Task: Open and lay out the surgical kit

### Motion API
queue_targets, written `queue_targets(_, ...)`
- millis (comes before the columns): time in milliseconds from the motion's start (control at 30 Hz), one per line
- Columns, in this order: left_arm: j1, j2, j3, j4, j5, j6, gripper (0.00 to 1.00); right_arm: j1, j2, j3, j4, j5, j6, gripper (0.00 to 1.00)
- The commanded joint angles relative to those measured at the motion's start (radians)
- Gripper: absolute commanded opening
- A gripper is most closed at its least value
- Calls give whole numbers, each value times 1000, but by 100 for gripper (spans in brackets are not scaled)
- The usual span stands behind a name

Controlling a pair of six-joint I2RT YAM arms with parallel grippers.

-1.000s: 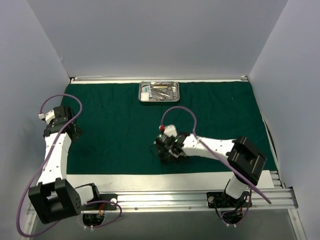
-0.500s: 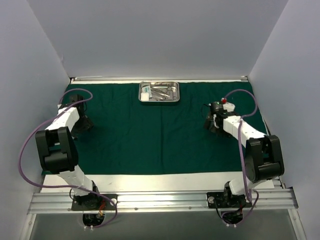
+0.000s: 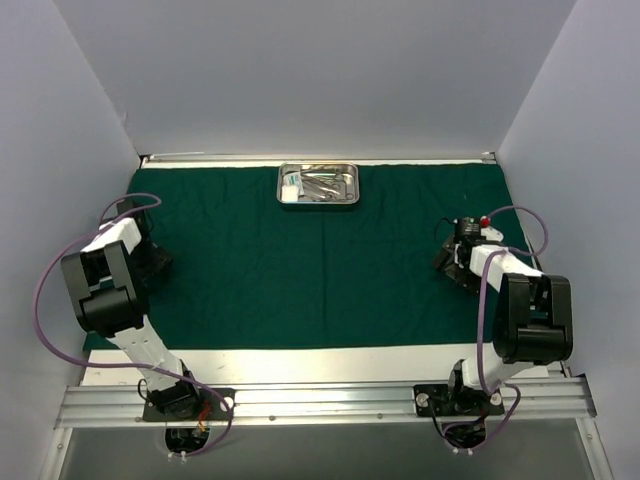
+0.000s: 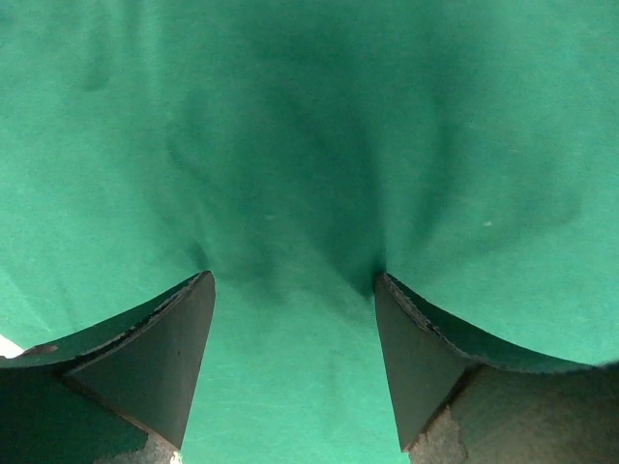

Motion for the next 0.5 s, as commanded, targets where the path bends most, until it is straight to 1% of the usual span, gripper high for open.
queue_targets(0, 59, -29, -50, -20, -4, -18, 76, -80, -37, -57, -73, -33, 37, 94)
queue_targets(167, 127, -48, -92, -15, 15, -52, 74, -184, -108, -85, -100, -75, 63, 94)
queue_targets(267, 139, -66, -83, -8, 41, -63, 74, -215, -137, -65, -101, -75, 39, 94)
queue_targets(333, 132, -85, -67, -12, 55, -63, 74, -212, -142, -6, -97, -79, 11, 94)
queue_targets(400, 99, -117, -41, -12, 65, -66, 74, -197, -135, 47, -81, -95, -4, 94)
queue_targets(433, 81, -131, -32, -2, 74, -63, 75, -186, -119, 97, -69, -107, -24, 94)
queue_targets(467, 34, -147, -18, 14, 73, -60, 76, -157, -103, 126, -60, -108, -29, 94)
